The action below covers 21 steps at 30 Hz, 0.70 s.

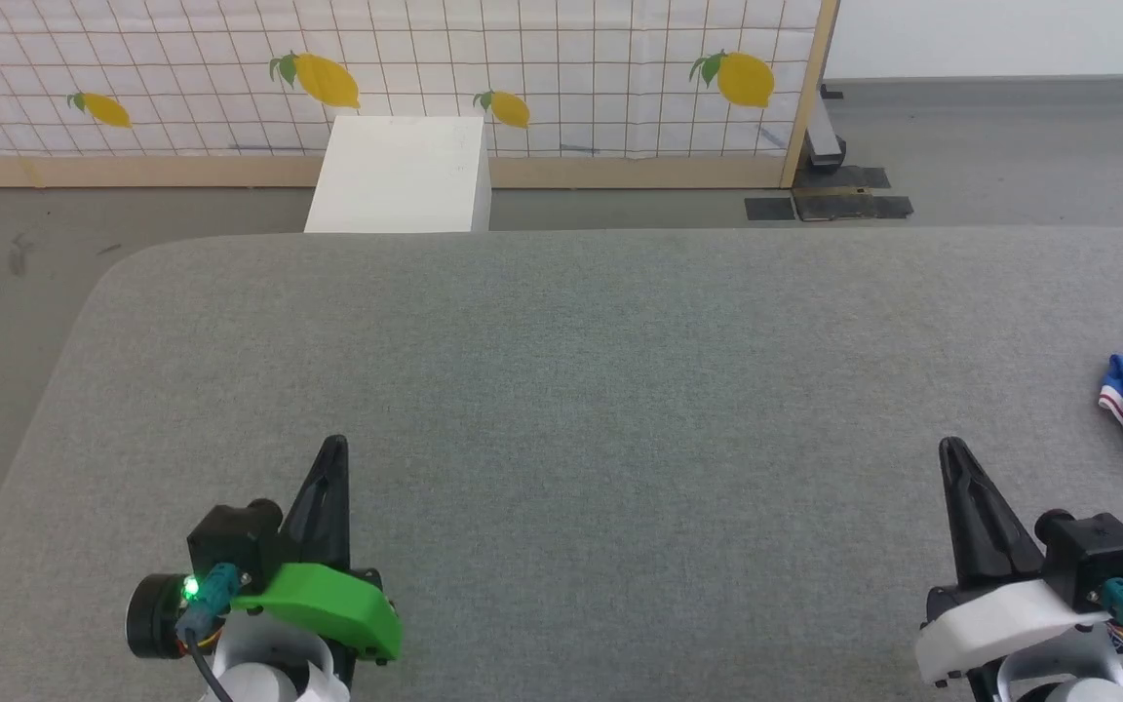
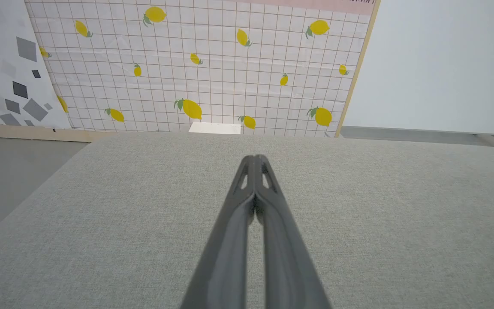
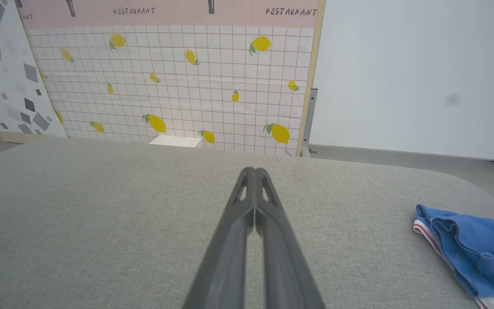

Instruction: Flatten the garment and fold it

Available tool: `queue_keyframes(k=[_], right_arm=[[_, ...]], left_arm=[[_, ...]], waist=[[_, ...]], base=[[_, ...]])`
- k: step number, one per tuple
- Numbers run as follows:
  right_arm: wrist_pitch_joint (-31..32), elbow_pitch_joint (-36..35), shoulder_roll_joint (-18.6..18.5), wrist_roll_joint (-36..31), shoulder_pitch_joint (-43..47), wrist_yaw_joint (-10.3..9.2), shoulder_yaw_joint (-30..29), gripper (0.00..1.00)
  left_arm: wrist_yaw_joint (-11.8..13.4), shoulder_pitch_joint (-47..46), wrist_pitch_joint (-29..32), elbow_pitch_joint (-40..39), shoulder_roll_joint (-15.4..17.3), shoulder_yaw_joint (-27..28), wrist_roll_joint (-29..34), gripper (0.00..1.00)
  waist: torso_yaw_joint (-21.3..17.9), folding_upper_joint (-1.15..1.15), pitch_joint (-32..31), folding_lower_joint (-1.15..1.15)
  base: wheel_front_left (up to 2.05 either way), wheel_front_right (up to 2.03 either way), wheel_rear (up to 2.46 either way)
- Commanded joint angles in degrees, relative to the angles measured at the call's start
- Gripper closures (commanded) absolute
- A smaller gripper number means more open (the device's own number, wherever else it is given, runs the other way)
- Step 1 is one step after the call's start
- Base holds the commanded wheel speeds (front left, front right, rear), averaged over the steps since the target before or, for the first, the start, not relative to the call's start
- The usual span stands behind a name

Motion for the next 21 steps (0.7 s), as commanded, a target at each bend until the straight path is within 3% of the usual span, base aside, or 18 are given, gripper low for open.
queue_keyframes(k=[1, 21], right_arm=[[0.4, -0.4, 0.1, -0.4, -0.9, -0.04, 0.3, 1.00], [2.8, -1.0, 0.1, -0.7, -1.4, -0.06, 1.5, 1.00]], left_arm=[[0.3, 1.0, 0.4, -0.4, -0.1, 0.3, 0.8, 1.00], [1.6, 1.5, 3.1, -2.5, -0.1, 1.0, 3.4, 1.00]], waist=[[0.0, 0.16, 0.0, 0.00], [-0.2, 0.23, 0.0, 0.00]], base=[[0.00, 0.00, 0.00], [0.00, 0.00, 0.00]])
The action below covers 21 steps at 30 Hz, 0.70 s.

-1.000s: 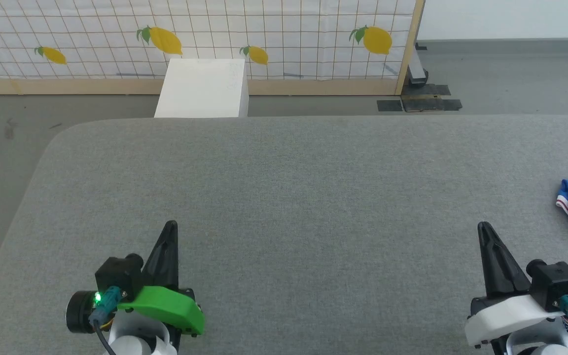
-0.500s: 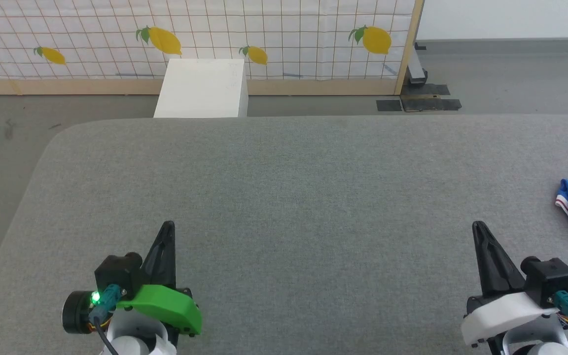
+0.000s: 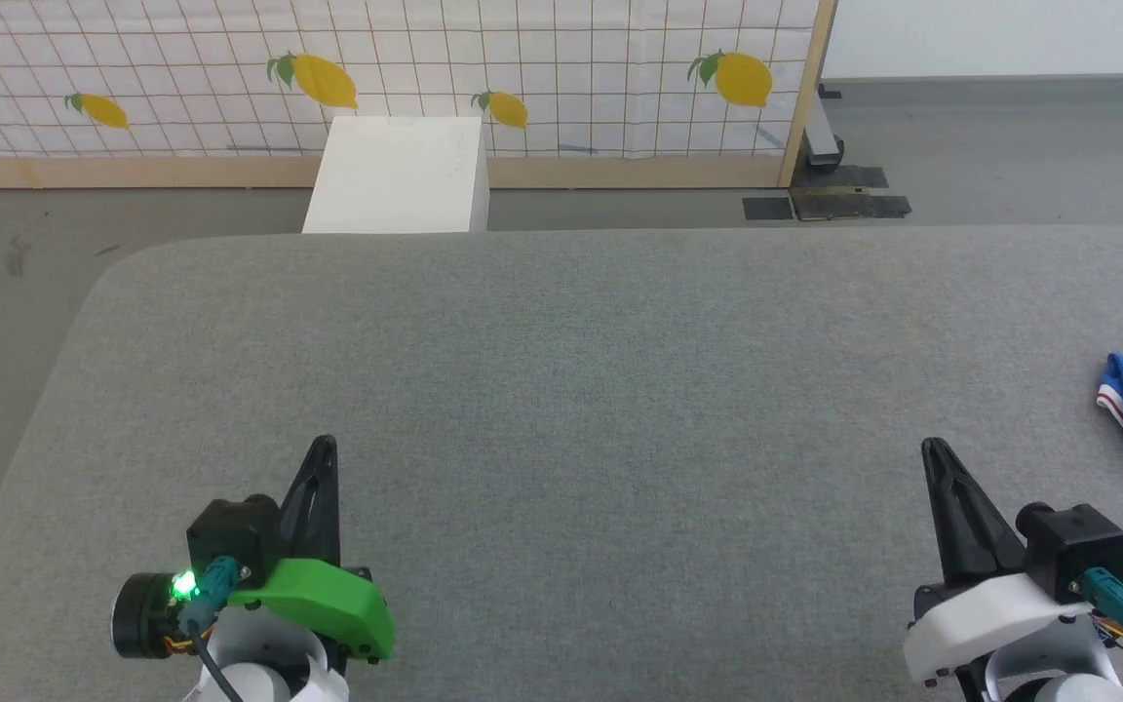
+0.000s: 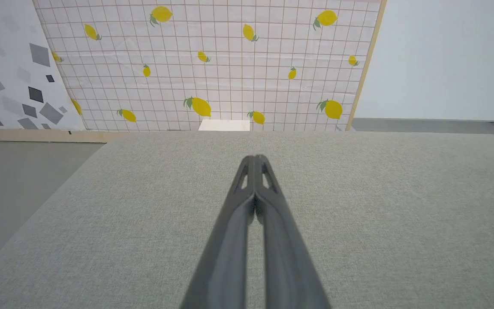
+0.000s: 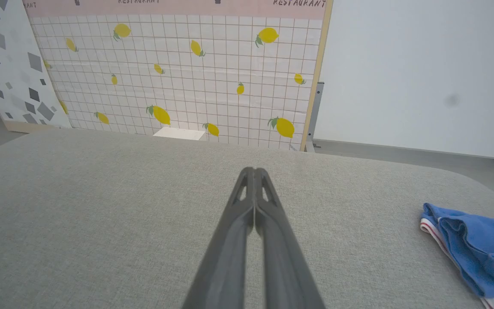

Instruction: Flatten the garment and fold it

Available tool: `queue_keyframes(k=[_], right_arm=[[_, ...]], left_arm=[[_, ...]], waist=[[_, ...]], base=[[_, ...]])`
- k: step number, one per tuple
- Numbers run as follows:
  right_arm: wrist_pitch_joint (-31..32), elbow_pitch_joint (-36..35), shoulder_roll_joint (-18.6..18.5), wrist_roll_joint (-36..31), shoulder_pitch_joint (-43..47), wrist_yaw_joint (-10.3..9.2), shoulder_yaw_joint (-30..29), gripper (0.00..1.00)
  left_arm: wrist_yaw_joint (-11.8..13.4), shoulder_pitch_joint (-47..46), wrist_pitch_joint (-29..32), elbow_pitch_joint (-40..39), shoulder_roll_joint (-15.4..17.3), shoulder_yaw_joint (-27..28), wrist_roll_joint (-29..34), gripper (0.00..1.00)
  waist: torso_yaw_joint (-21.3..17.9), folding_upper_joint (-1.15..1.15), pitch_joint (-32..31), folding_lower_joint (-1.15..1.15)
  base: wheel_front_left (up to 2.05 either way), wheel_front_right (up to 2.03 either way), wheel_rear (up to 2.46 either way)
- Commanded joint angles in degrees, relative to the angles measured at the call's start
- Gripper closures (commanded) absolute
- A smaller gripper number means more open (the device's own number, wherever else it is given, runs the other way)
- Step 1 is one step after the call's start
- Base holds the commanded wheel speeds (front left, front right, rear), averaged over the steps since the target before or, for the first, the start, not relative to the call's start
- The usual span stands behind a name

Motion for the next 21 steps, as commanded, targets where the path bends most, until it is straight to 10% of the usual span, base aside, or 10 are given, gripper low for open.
queue_keyframes(k=[1, 21], right_arm=[[0.3, -0.4, 0.1, -0.2, -1.2, -0.06, 0.2, 1.00], [2.5, -0.9, 0.2, -0.6, -1.7, -0.08, 1.3, 1.00]], left_arm=[[0.5, 1.0, 0.3, -0.5, -0.1, 0.2, 0.6, 1.00], [1.7, 1.5, 2.8, -2.4, -0.2, 0.9, 2.9, 1.00]], waist=[[0.0, 0.23, 0.0, 0.00], [-0.1, 0.29, 0.0, 0.00]], base=[[0.00, 0.00, 0.00], [0.00, 0.00, 0.00]])
